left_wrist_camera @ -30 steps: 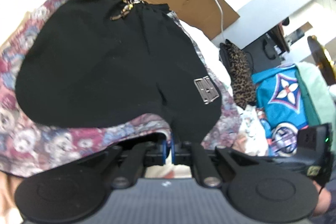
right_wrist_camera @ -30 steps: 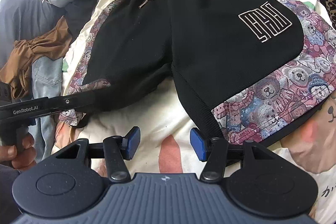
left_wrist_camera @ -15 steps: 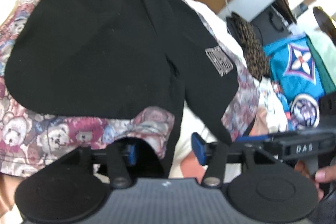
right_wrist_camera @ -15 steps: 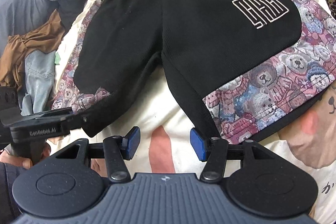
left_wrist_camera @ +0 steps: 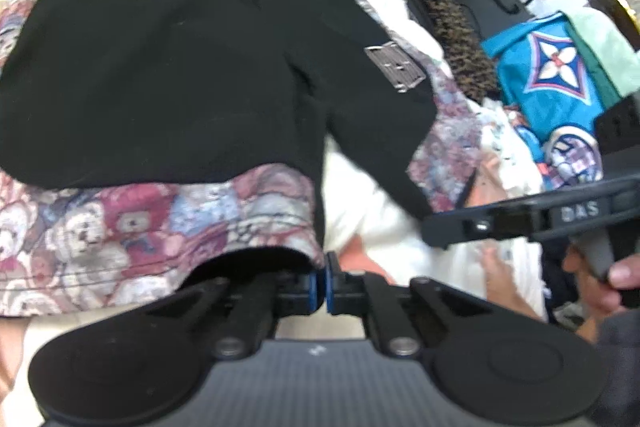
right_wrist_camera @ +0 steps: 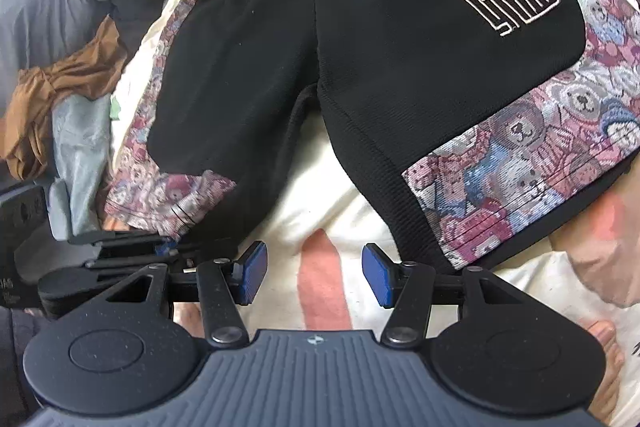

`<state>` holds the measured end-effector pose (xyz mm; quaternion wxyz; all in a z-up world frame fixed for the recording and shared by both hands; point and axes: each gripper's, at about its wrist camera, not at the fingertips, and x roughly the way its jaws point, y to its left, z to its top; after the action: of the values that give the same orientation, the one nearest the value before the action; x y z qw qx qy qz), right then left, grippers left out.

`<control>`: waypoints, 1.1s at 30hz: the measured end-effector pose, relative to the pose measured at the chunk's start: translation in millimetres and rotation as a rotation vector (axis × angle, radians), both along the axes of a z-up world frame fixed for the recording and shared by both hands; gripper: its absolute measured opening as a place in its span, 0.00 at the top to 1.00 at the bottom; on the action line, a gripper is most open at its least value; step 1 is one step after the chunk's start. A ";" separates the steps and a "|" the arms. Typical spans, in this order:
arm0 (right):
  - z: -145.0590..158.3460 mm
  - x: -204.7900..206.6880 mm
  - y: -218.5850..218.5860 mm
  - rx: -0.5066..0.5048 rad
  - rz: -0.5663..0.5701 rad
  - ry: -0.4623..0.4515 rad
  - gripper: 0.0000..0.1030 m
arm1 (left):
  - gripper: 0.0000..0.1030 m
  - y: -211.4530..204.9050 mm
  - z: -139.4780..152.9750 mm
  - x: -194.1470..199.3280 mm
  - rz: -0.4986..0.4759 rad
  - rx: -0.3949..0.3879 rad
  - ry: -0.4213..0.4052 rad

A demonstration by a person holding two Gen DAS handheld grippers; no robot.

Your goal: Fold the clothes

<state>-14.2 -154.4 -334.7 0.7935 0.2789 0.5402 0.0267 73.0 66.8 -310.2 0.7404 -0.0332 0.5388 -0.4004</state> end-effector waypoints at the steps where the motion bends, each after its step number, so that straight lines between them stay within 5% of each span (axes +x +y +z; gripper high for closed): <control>1: 0.8 -0.3 -0.1 0.007 -0.007 -0.004 0.45 | 0.96 -1.6 2.8 -1.1 -0.008 -0.016 0.005; 8: -4.5 3.7 -3.7 0.162 -0.086 -0.001 0.45 | 0.95 -13.2 4.0 -8.1 -0.007 -0.089 0.060; 12: -19.6 8.6 -1.6 0.227 -0.119 0.045 0.45 | 0.86 -16.1 -5.1 -8.2 0.010 -0.098 0.100; 16: -35.5 12.0 4.2 0.239 -0.125 0.085 0.45 | 0.75 -15.4 -8.9 -10.8 -0.011 -0.074 0.114; 22: -51.6 14.3 14.6 0.273 -0.133 0.108 0.45 | 0.74 18.8 -4.4 -19.8 -0.016 -0.043 0.134; 33: -82.2 8.7 20.3 0.420 -0.270 0.146 0.45 | 0.74 130.2 18.3 4.7 0.302 0.076 0.041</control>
<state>-5.6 -134.0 -416.9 0.6734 0.5083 0.5366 0.0116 77.7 197.0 -291.9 0.7817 -0.0940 0.5575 -0.2633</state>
